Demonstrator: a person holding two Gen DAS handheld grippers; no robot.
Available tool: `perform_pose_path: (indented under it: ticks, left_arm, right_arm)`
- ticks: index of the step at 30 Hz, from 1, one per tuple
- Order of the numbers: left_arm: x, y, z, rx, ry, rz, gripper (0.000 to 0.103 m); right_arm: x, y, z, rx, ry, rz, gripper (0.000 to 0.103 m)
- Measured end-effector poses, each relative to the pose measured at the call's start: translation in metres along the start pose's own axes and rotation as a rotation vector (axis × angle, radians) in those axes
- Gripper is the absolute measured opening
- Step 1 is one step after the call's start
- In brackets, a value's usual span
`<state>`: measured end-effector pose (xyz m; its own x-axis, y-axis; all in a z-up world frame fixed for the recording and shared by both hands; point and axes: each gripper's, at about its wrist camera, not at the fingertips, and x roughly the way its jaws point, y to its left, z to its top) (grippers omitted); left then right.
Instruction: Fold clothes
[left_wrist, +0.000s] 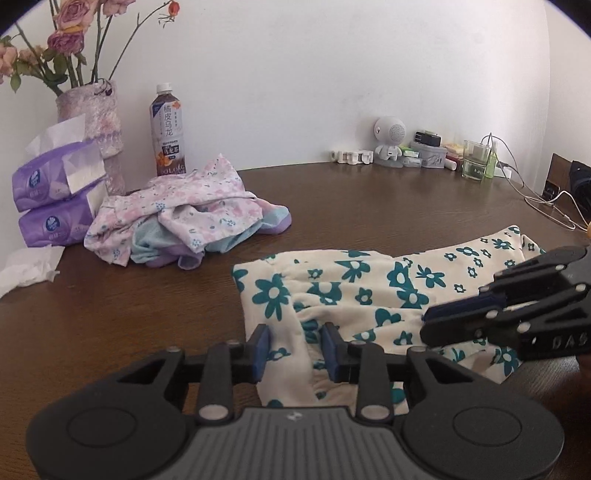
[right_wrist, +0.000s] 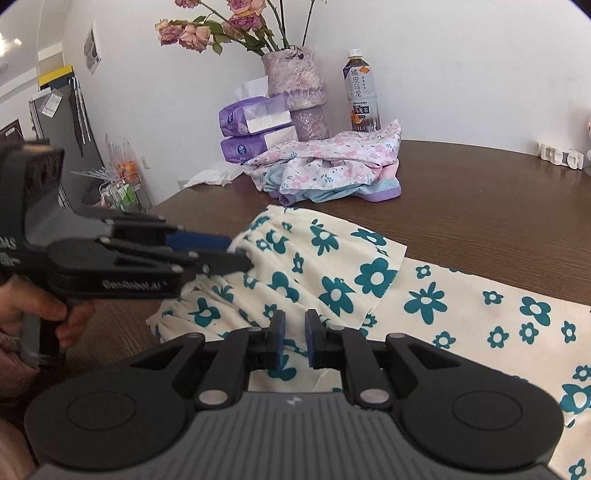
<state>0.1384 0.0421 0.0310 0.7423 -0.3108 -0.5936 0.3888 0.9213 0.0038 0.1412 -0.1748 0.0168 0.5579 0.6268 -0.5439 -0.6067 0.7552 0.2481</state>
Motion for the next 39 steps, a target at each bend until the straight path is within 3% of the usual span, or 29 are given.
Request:
perform_pose_path:
  ticks: [2,4,6,9,12,15,18,19,21,22,26,30,35,39]
  left_arm:
    - [-0.005,0.001,0.004,0.002,0.001,-0.01,0.029]
    - [-0.01,0.002,0.013,0.009,-0.006,-0.035,0.029]
    - [-0.014,0.006,0.025,-0.004,-0.026,-0.048,0.031]
    - [-0.015,0.016,0.044,-0.057,-0.063,-0.042,0.044]
    - [-0.001,0.031,0.054,-0.17,-0.064,-0.036,0.046]
    - [0.022,0.04,0.054,-0.23,-0.022,-0.017,0.046]
    - [0.038,0.043,0.047,-0.255,0.015,-0.048,0.043]
    - [0.041,0.043,0.044,-0.252,0.02,-0.054,0.043]
    - [0.042,0.044,0.041,-0.248,0.023,-0.066,0.04]
    - [0.042,0.044,0.04,-0.247,0.023,-0.072,0.037]
    - [0.04,0.048,0.036,-0.243,0.023,-0.096,0.015]
    - [0.038,0.052,0.032,-0.239,0.023,-0.12,0.014]
    - [0.037,0.056,0.028,-0.251,0.032,-0.132,0.015]
    - [0.034,0.053,0.03,-0.236,0.016,-0.133,0.015]
  right_arm:
    - [-0.008,-0.004,0.01,0.011,-0.037,-0.003,0.033]
    - [-0.01,-0.009,0.023,-0.005,-0.052,-0.028,0.041]
    - [-0.006,-0.013,0.037,-0.034,-0.055,-0.072,0.041]
    - [0.008,-0.031,0.054,0.016,-0.043,-0.096,0.041]
    - [0.027,-0.054,0.06,0.129,-0.012,-0.087,0.041]
    - [0.044,-0.069,0.055,0.2,0.025,-0.09,0.041]
    - [0.054,-0.075,0.049,0.234,0.05,-0.077,0.041]
    - [0.055,-0.076,0.048,0.238,0.049,-0.063,0.04]
    - [0.058,-0.076,0.045,0.243,0.044,-0.034,0.011]
    - [0.056,-0.073,0.045,0.233,0.033,-0.022,0.004]
    - [0.042,-0.06,0.047,0.173,-0.008,0.016,0.003]
    - [0.027,-0.052,0.048,0.156,-0.007,0.074,0.002]
    - [0.03,-0.072,0.03,0.208,0.061,-0.037,0.0]
    - [0.022,-0.077,0.033,0.229,0.011,-0.031,0.004]
